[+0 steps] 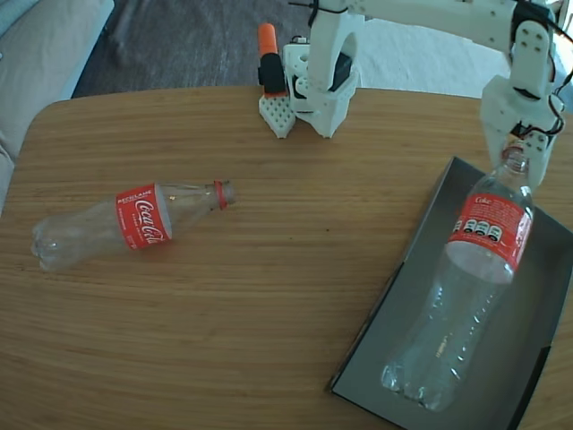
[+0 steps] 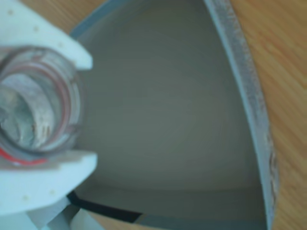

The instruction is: Grasp the bottles and put them in the box.

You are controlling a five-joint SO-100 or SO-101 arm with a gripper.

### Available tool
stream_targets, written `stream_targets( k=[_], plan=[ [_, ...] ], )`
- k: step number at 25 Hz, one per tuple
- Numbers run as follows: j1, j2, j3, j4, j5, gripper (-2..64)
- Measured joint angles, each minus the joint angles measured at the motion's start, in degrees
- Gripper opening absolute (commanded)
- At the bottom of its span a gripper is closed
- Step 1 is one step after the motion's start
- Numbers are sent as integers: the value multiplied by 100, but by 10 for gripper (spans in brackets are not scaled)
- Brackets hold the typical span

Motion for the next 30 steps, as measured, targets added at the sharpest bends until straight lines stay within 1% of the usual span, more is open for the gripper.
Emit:
stream_targets(
  k=[7, 13, 24, 30],
  plan=[
    [-26, -483, -211, 0, 0, -4],
    [-158, -545, -211, 26, 0, -5],
    [-114, -545, 352, 35, 0, -3],
    [-114, -545, 519, -352, 0, -4]
  ],
)
